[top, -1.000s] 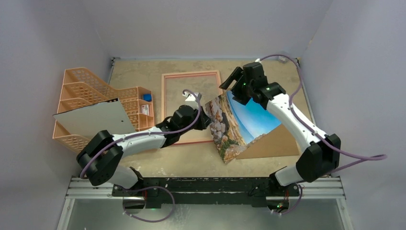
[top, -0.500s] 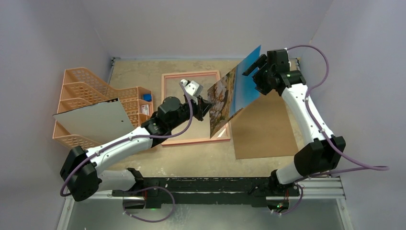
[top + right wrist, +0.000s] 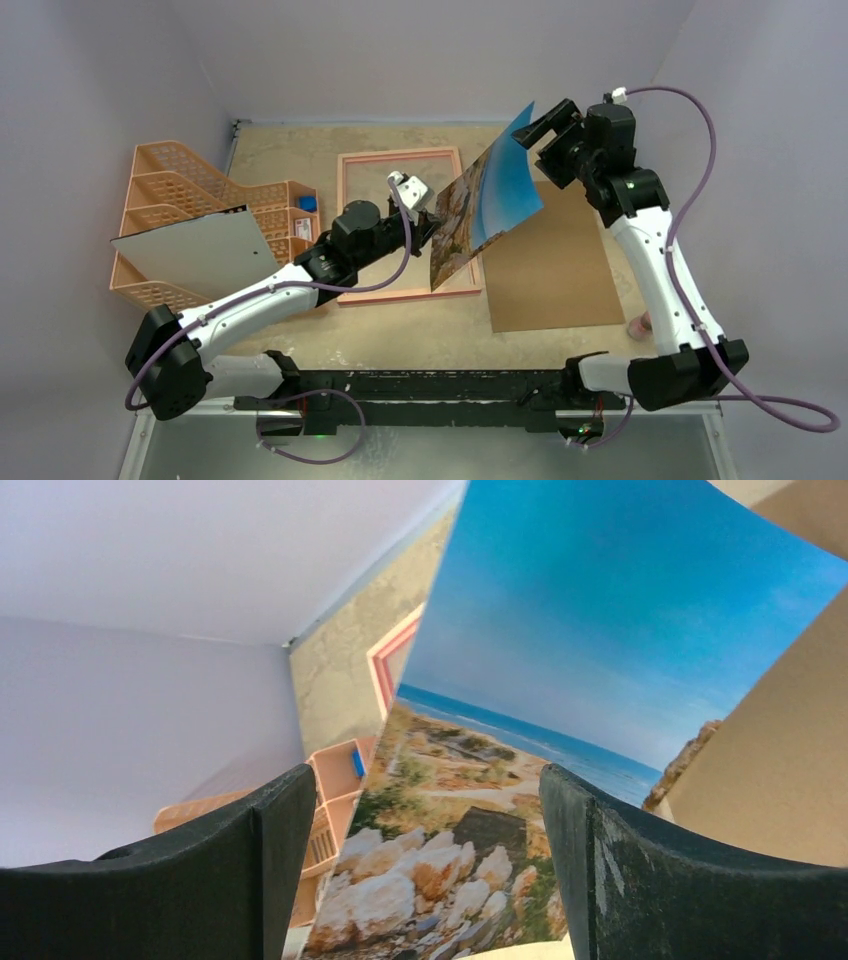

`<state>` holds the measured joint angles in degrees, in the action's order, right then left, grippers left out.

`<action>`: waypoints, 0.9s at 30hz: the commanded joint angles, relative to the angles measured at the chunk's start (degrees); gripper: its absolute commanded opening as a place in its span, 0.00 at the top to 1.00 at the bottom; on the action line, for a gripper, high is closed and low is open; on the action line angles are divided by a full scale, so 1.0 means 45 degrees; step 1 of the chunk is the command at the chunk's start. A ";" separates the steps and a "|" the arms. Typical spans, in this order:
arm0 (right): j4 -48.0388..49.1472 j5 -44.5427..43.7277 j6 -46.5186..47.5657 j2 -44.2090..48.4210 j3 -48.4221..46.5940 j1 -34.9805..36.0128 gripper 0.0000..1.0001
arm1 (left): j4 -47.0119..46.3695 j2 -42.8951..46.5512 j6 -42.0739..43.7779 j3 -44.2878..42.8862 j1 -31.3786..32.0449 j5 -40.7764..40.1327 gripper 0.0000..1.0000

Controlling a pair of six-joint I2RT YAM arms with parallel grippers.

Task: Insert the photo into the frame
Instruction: Turn over the photo from the photo frame.

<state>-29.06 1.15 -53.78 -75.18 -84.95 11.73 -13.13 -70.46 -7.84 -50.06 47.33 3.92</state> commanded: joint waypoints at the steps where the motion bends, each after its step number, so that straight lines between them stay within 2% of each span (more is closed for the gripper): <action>1: 0.0183 0.0388 0.0141 -0.0222 -0.0282 0.0011 0.17 | -0.0228 0.0332 0.0930 -0.0423 0.0003 0.0215 1.00; 6: -0.0982 0.0482 0.0300 -0.1502 -0.1284 0.0011 0.19 | -0.0364 0.0420 0.1667 -0.0317 0.0015 -0.0011 1.00; 12: -0.0549 0.0943 0.0398 -0.2065 -0.1658 0.0012 0.20 | -0.0637 0.0488 0.3505 -0.0009 0.0041 -0.0040 1.00; 17: -0.1081 0.0822 0.0482 -0.2629 -0.2180 0.0011 0.20 | -0.1064 0.0821 0.4701 0.0558 0.0154 -0.0115 1.00; 24: -0.1471 0.0673 0.0282 -0.2747 -0.2120 -0.0008 0.20 | -0.1257 0.0980 0.5047 0.0850 0.0267 -0.0318 1.00; 27: -0.1593 0.0768 0.0241 -0.2747 -0.2132 -0.0008 0.23 | -0.1349 0.0987 0.4982 0.0871 0.0310 -0.0430 1.00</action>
<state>-34.50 4.05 -52.86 -87.31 -92.66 11.70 -15.77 -67.35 13.08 -46.57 48.21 2.83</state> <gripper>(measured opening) 0.792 0.022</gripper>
